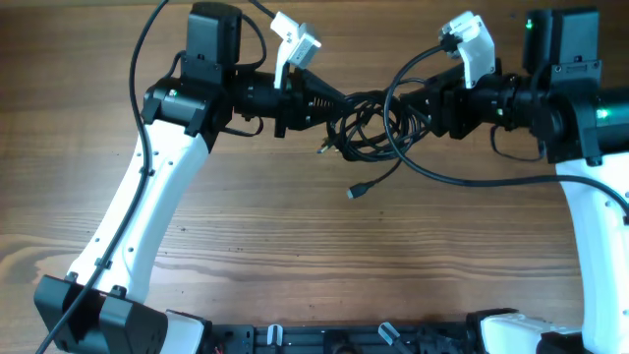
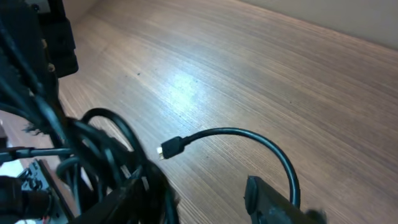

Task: Untangle cables

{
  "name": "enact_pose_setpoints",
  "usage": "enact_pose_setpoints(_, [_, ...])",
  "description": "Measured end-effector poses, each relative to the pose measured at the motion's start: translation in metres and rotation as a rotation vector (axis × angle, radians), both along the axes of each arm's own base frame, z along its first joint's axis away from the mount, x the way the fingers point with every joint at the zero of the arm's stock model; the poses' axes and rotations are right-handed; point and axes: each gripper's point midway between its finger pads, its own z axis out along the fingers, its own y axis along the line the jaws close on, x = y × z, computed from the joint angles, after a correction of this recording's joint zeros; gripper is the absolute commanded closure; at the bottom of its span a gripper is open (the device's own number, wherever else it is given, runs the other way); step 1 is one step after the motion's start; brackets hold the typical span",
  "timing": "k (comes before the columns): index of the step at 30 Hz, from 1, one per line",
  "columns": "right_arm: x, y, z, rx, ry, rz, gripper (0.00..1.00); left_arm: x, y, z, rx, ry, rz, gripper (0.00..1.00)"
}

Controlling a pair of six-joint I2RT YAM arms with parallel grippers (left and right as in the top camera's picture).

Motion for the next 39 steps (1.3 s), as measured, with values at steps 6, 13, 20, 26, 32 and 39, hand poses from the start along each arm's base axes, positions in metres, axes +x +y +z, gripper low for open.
enact_pose_setpoints(6, [-0.008,0.005,-0.002,0.009,0.009,0.059,0.55,-0.004,0.000,0.003,-0.016,0.005,-0.021,0.96])
enact_pose_setpoints(13, [-0.011,0.011,-0.002,0.032,0.007,0.108,0.57,-0.005,0.000,0.004,-0.020,0.018,-0.026,0.96])
enact_pose_setpoints(20, [-0.009,0.014,-0.004,0.048,0.025,0.109,0.51,-0.005,0.000,0.004,-0.020,0.018,-0.026,0.96])
enact_pose_setpoints(26, [0.013,-0.003,-0.009,0.050,0.107,-0.133,0.42,-0.004,0.000,0.004,-0.019,0.025,-0.023,0.96])
enact_pose_setpoints(32, [0.014,-0.013,0.008,0.075,0.098,-0.256,0.41,0.006,-0.001,0.005,-0.003,0.061,0.029,0.96])
enact_pose_setpoints(39, [0.002,-0.016,0.011,0.035,0.075,-0.216,0.43,0.006,-0.006,0.021,-0.059,-0.052,-0.012,0.96])
